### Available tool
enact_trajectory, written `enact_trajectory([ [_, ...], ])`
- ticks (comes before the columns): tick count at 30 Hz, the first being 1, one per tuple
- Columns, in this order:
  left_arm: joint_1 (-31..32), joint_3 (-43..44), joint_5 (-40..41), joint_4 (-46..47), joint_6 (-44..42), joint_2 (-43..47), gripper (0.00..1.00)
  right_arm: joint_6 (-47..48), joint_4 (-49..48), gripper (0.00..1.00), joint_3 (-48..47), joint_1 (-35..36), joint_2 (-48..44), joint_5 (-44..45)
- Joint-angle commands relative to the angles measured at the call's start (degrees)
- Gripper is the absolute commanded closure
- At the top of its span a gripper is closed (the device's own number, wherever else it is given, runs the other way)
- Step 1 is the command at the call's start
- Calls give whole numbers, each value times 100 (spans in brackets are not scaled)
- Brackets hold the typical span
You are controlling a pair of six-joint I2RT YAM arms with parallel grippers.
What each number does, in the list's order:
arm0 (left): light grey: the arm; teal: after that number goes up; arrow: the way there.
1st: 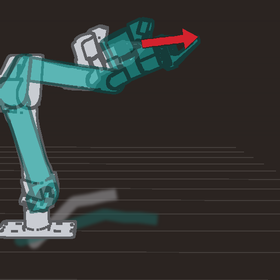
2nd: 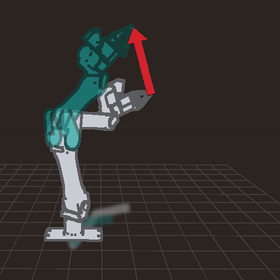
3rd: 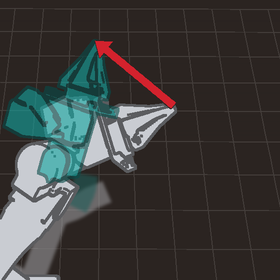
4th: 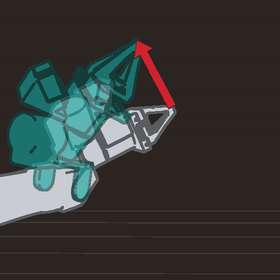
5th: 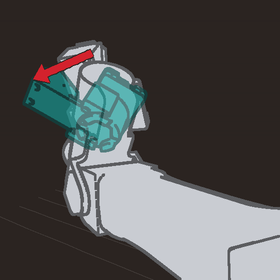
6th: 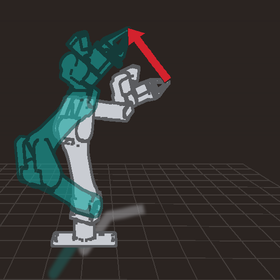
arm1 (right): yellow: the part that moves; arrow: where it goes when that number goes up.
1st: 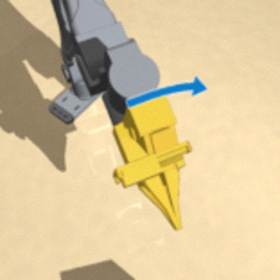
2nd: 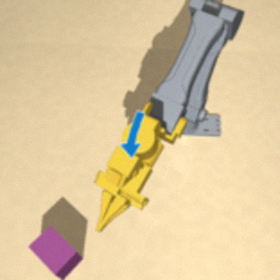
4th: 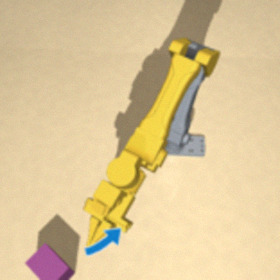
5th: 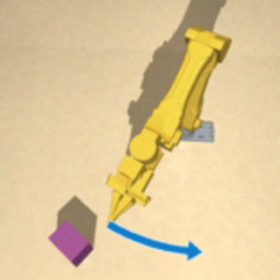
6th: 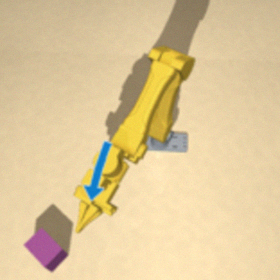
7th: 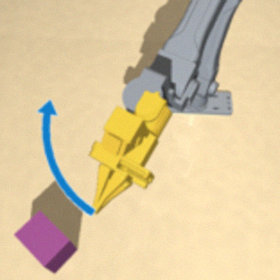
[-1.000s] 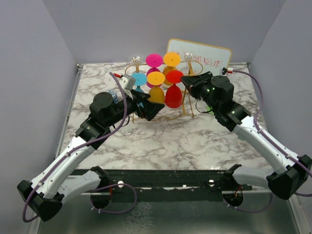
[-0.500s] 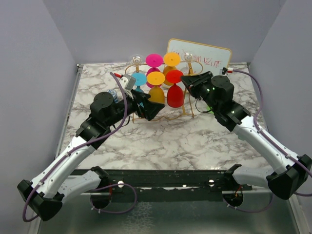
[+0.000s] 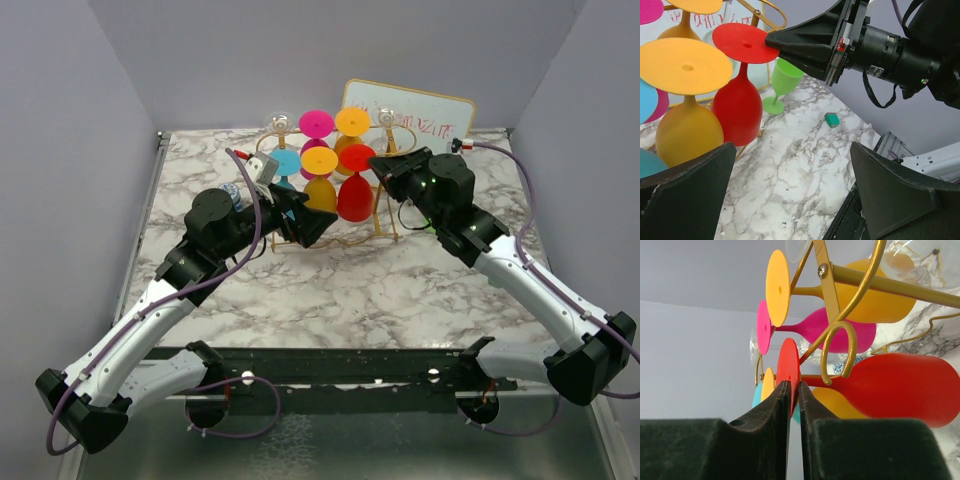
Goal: Take the wine glass off the wine glass rack
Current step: Pick up the wine glass from the wine rack.
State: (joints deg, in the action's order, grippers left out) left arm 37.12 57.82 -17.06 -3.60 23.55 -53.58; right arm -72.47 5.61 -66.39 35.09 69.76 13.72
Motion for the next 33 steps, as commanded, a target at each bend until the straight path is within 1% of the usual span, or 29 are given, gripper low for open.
enact_trajectory([
  [1,-13,1,-15,-109,4,54,1,-27,-153,84,-11,24,2,25],
  [3,-13,-1,-16,-122,-8,35,1,-17,-160,85,6,24,-58,40],
  [9,-17,77,33,-145,-13,30,1,4,-85,96,170,24,-335,69],
  [14,-13,63,105,-156,19,54,1,-71,-114,99,301,24,-570,44],
  [24,-12,45,134,-90,117,90,1,-378,12,100,383,24,-766,-304],
  [33,-12,1,106,-97,202,145,1,-329,188,100,377,24,-735,-418],
])
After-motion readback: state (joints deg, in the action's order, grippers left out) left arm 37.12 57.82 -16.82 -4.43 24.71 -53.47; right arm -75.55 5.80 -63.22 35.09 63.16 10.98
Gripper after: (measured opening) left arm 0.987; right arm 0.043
